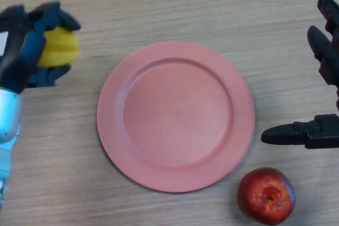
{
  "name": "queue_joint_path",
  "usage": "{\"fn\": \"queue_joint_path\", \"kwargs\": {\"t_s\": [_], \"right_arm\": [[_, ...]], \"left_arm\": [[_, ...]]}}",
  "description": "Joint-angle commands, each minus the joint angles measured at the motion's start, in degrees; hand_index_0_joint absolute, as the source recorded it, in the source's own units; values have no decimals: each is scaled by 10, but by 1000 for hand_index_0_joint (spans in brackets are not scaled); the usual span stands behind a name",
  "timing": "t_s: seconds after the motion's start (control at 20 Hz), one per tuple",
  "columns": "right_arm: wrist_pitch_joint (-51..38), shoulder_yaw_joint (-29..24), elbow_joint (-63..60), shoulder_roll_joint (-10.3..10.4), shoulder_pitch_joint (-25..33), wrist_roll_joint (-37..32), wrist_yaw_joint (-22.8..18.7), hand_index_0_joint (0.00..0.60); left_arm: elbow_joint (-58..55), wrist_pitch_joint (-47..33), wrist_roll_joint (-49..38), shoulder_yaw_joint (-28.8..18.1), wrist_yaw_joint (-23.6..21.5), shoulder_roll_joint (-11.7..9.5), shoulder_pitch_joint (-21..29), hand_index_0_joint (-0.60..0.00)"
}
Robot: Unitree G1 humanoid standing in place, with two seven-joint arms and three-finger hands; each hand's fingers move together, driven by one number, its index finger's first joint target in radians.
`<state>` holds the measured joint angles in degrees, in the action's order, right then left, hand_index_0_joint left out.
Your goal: Pick up the yellow starfruit and place it on the plate
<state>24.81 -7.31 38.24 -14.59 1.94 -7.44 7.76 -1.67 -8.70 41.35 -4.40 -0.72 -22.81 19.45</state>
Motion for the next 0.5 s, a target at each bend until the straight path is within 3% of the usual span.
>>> {"fn": "queue_joint_path", "kwargs": {"t_s": [0.05, 0.1, 0.25, 0.4, 0.5], "right_arm": [[-58, -34, 25, -12, 20, -16, -20, 0], [-61, -32, 22, -15, 22, -9, -21, 0], [-67, -26, 14, -13, 27, 0, -20, 0], [-68, -24, 19, -13, 28, -3, -20, 0], [-68, -23, 21, -12, 23, 0, -19, 0]], "left_arm": [[-76, -27, -7, 15, 49, 11, -22, -600], [-96, -43, 3, 30, 78, 29, -36, -600], [-100, -71, 16, 47, 121, 54, -54, -600], [-128, -6, -58, 55, 198, 76, -64, -600], [-145, 38, -109, 51, 206, 78, -54, -600]]}}
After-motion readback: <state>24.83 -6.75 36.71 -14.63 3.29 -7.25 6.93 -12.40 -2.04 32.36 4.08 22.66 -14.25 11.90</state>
